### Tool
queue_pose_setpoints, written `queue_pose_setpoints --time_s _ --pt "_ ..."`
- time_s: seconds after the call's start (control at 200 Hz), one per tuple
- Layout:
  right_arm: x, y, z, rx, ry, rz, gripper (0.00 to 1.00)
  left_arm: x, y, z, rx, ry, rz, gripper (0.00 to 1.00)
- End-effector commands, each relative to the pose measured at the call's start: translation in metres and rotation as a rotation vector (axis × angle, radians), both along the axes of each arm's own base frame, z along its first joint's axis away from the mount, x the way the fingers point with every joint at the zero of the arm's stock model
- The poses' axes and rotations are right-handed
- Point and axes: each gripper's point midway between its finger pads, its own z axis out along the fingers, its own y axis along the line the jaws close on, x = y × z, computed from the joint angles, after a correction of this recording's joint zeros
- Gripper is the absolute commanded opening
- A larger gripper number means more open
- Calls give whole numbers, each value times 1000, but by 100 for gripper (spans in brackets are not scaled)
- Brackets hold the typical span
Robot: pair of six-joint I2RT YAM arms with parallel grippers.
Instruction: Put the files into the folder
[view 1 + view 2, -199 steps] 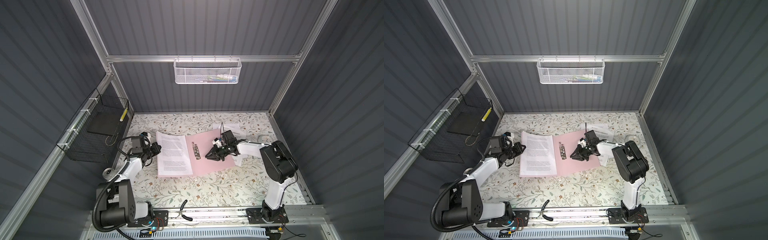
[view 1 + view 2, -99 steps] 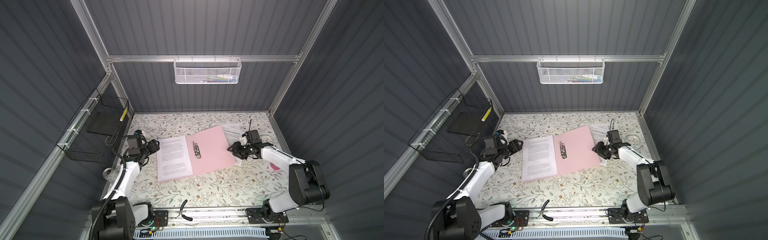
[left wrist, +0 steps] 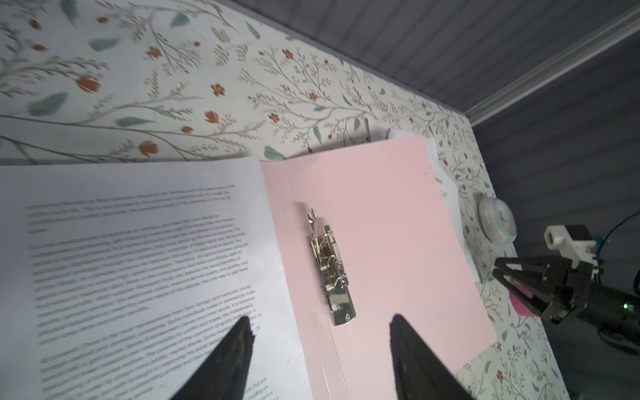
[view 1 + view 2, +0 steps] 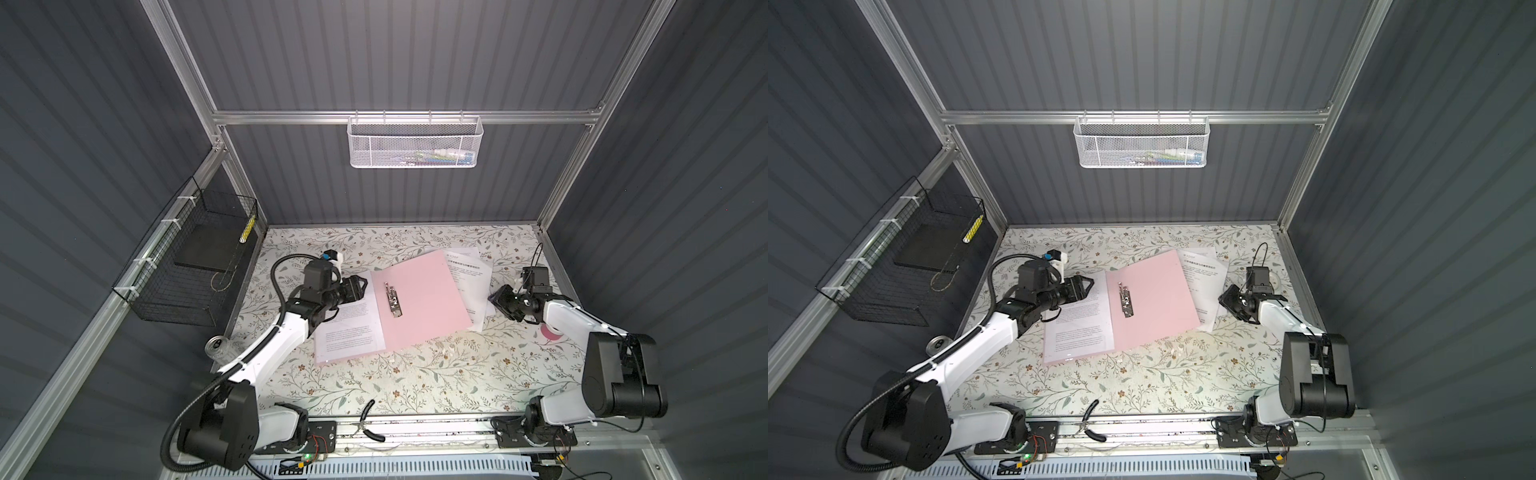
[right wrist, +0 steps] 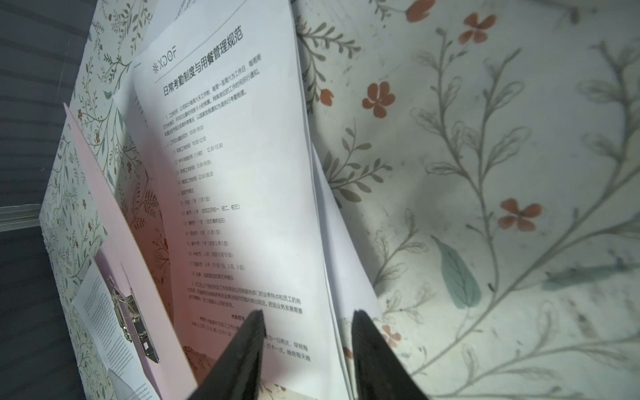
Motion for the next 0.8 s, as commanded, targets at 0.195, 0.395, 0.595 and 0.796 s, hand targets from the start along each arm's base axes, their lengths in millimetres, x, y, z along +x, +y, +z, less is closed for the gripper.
queue_pose_setpoints --time_s 0.195,0.395,0.595,0.796 --pt "10 16 13 63 -61 48 43 2 -109 -36 49 22 -209 62" --pt "6 41 3 71 -38 117 43 -7 -141 -70 64 76 -259 60" --pt "3 44 -4 34 -15 123 44 -19 -146 -83 82 112 -277 59" --pt "0 21 -15 -20 20 48 46 -35 -139 -96 110 155 -283 59"
